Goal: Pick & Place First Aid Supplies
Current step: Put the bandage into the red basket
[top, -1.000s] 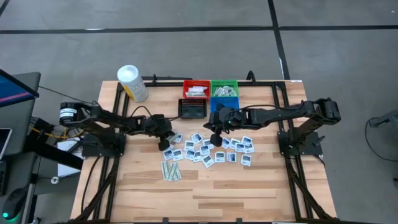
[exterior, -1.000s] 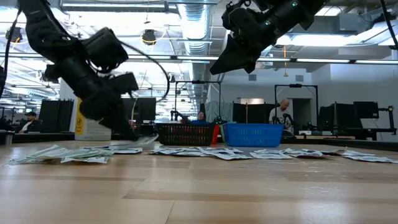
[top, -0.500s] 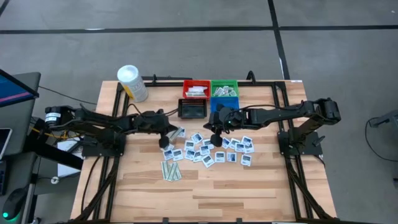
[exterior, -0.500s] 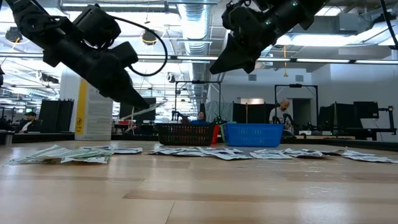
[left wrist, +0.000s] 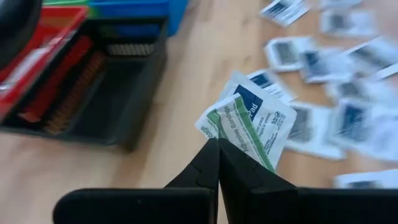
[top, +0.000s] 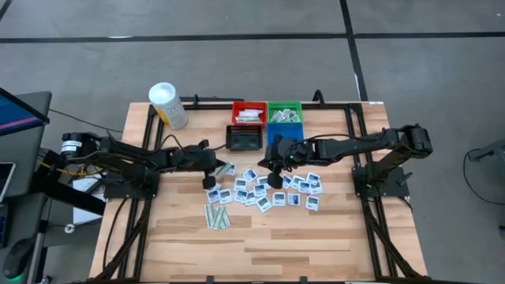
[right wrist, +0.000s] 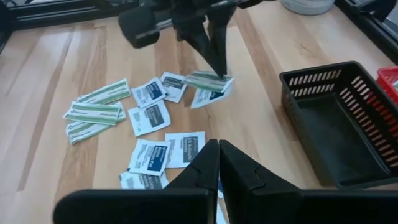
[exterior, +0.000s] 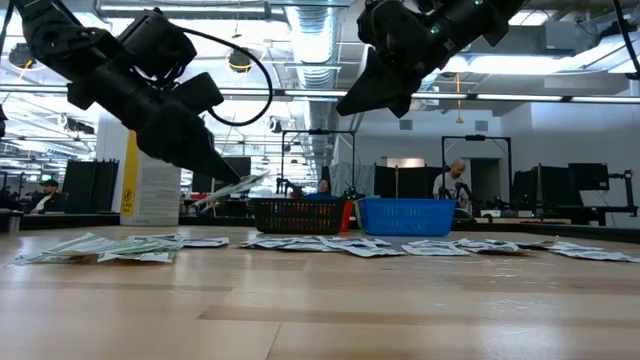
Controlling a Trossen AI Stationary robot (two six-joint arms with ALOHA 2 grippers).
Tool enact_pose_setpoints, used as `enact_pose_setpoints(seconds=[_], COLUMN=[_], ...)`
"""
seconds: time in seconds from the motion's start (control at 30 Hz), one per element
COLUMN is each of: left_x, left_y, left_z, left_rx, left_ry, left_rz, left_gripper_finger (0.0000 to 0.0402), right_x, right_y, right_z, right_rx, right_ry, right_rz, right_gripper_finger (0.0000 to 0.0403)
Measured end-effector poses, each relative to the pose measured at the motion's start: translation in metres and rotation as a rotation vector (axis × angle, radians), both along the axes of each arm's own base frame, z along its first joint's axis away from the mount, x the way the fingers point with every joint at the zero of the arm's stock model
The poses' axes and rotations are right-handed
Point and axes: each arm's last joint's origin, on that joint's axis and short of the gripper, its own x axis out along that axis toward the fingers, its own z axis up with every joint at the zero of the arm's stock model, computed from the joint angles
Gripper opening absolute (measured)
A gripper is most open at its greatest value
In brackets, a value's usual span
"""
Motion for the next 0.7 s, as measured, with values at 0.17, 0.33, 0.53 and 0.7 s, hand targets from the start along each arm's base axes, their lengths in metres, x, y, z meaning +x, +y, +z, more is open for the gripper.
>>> enact_pose_setpoints(seconds=[0.17,0.33,0.53,0.7], left_x=[-0.0002,-0.0003,-0.0006,-0.0006], left_y=[0.0011,0.0004,0.0004,0.0004], left_z=[0.0011,0.0010,0.0006,0.0005], left_rx=[-0.046,-0.030,-0.034,-0.034], left_ry=[-0.015,-0.013,-0.008,-0.007], left_rz=[0.010,0.029,0.033,0.033], left_gripper_finger=[0.0006,0.0007,0.0015,0.0032], right_x=[-0.0001,-0.0002,-0.0001,-0.0001], right_y=[0.0046,0.0043,0.0044,0.0043], right_z=[-0.0001,-0.0002,-0.0002,-0.0001], right_rx=[0.000,0.000,0.000,0.000], right_ry=[0.002,0.003,0.003,0.003], right_rz=[0.014,0.013,0.014,0.013], right_gripper_finger=[0.0006,0.0006,0.0006,0.0006])
